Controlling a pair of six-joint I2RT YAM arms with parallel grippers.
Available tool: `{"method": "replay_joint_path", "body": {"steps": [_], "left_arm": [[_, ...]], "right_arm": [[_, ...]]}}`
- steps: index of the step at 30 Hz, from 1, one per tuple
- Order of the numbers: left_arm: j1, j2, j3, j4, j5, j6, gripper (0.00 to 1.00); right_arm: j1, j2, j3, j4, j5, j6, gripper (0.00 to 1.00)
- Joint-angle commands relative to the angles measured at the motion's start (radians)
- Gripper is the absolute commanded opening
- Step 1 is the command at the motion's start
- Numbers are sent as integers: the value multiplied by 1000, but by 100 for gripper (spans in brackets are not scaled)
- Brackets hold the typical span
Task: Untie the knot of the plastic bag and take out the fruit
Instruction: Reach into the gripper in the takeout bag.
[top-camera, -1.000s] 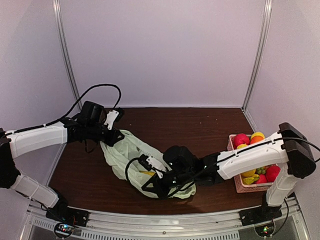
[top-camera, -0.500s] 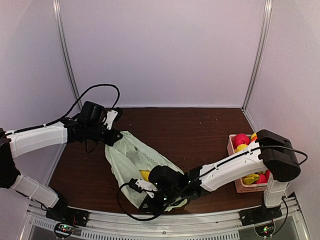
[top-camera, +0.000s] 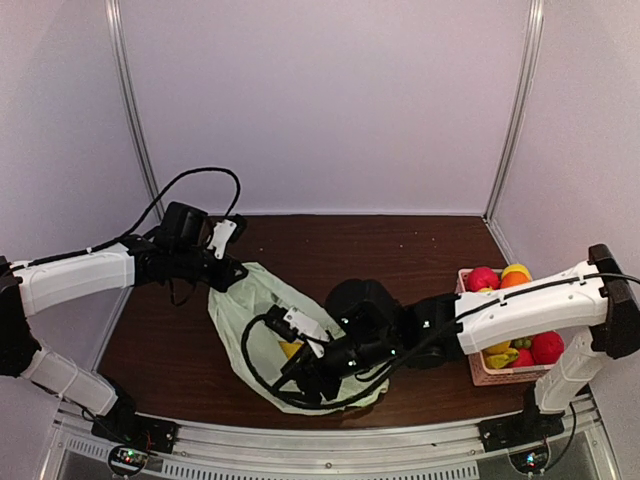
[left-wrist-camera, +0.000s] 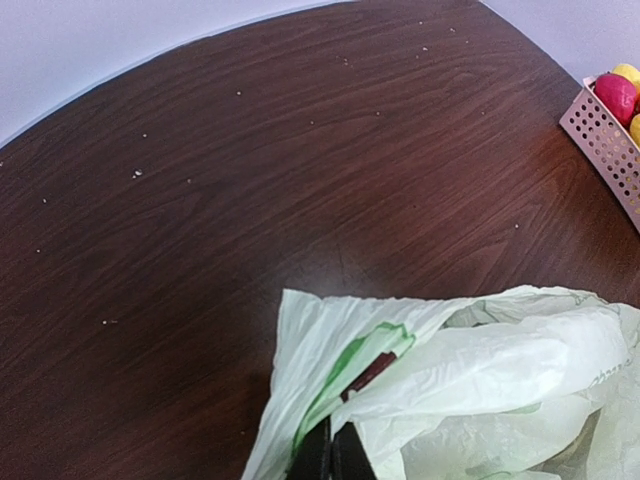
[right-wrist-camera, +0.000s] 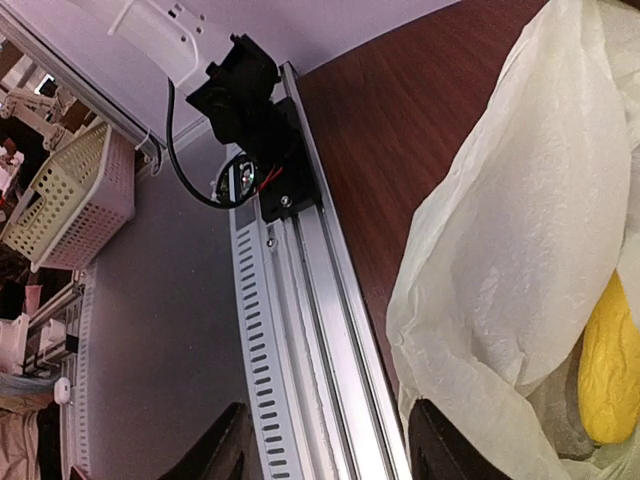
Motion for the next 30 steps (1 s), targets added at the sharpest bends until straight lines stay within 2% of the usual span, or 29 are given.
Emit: {"method": "replay_joint_path", "body": {"steps": [1,2,5,13,20,30], "left_arm": [[-5,-2,7,31,29,20,0],[-5,-3,7,30,30,21,0],[-5,-3,7,30,32,21,0],[-5,-3,9,30,36,23,0],[-5,3,9,30,43,23,0],[-5,18,11,30,48,27,0]], "right_arm": [[-39,-43,12,-19,100,-7,56],[-46,-35,19,-26,130,2,55],[-63,21,50,-54,195,30,40],[-91,181,127,-106,265,67,30],[-144,233,130,-137,327,81,29],[-155,315,214,-187,392,-29,32]]}}
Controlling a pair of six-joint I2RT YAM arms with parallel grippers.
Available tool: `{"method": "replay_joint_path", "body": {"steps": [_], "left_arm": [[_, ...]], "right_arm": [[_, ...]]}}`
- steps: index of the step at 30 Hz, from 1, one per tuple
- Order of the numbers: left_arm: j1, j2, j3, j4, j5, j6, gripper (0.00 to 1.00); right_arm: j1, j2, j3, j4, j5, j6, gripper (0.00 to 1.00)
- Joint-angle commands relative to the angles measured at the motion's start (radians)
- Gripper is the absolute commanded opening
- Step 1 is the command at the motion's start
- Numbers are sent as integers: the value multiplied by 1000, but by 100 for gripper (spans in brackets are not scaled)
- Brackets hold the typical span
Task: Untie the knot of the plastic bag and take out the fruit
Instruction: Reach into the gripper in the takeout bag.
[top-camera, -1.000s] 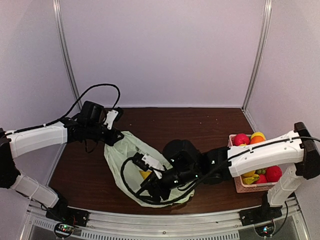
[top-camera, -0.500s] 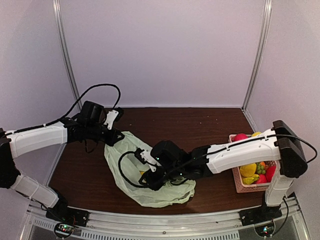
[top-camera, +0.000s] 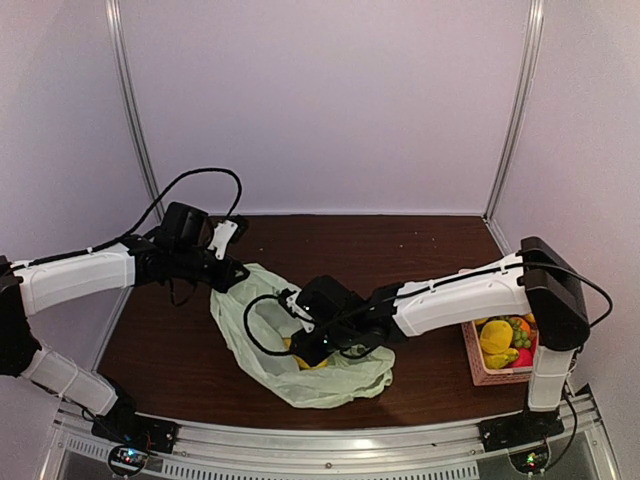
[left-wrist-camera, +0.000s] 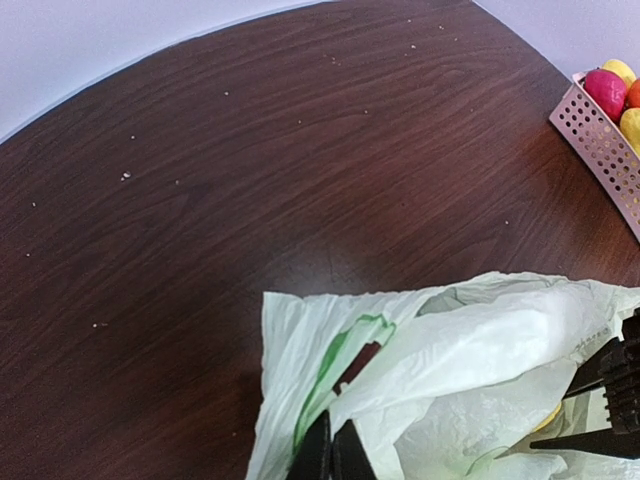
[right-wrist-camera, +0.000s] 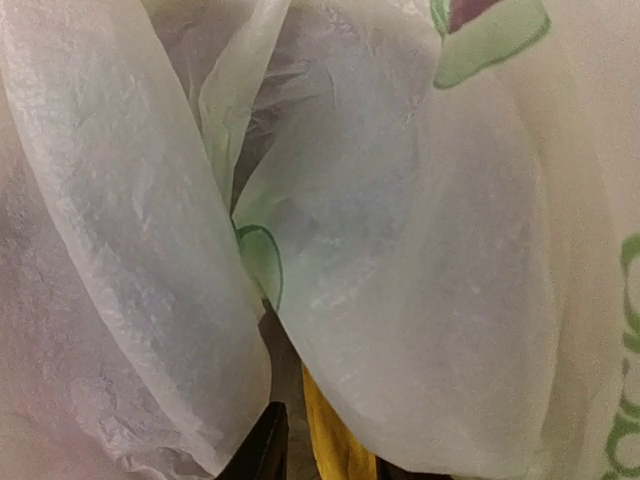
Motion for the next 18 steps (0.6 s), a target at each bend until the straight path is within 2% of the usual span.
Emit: {"method": "replay_joint_path", "body": {"steps": [1,5,18], "left_arm": [[-5,17,12,29,19,20,0],[-5,24,13,30,25,20,0],[-5,36,16,30,32,22,0]], "right_arm": [[0,43,64,-56,62,-70,33],[-3,70,77,-62,99,-105,38],[-20,169,82,-39,69,-132,53]]}}
